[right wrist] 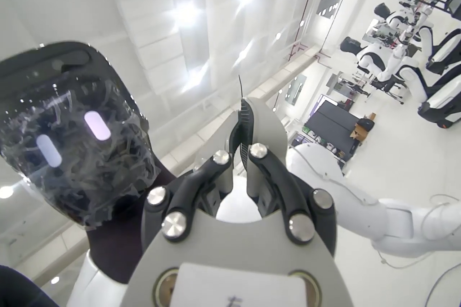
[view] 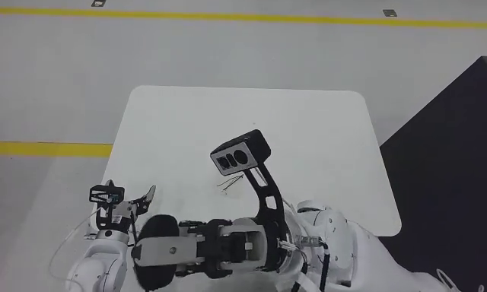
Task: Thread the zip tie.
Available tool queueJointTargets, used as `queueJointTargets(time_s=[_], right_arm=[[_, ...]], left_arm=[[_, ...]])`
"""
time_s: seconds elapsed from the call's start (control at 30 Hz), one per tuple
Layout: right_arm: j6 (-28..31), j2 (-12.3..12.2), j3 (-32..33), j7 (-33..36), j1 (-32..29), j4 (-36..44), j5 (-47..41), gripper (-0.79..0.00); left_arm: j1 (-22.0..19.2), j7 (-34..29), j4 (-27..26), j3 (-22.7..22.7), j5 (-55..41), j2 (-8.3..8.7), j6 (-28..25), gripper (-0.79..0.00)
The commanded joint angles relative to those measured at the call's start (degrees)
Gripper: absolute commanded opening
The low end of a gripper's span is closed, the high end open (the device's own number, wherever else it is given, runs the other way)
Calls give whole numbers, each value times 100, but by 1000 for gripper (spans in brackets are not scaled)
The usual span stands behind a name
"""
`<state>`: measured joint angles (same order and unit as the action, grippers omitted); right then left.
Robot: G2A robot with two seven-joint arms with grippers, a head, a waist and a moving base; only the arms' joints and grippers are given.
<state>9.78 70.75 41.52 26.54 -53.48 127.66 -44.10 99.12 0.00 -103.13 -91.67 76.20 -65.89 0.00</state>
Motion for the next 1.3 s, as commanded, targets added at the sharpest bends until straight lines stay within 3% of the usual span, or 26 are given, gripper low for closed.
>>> queueJointTargets(time_s=[0.0,0.47,0.7,0.87,1.07,1.27], right_arm=[[-14,-11,138,104,-67,194,48,-785],[1011,-51,1735,14,-626,698,385,-785],[1615,-6,1961,178,-514,698,1311,-785],[1981,56,1888,-117,-535,698,1828,-785],[2507,141,2016,-687,-550,698,1002,-785],[2275,193,2220,-1225,-660,698,605,-785]], left_arm=[[0,0,0,0,0,0,0,0],[0,0,0,0,0,0,0,0],[0,0,0,0,0,0,0,0],[0,0,0,0,0,0,0,0],[0,0,0,0,0,0,0,0],[0,0,0,0,0,0,0,0]])
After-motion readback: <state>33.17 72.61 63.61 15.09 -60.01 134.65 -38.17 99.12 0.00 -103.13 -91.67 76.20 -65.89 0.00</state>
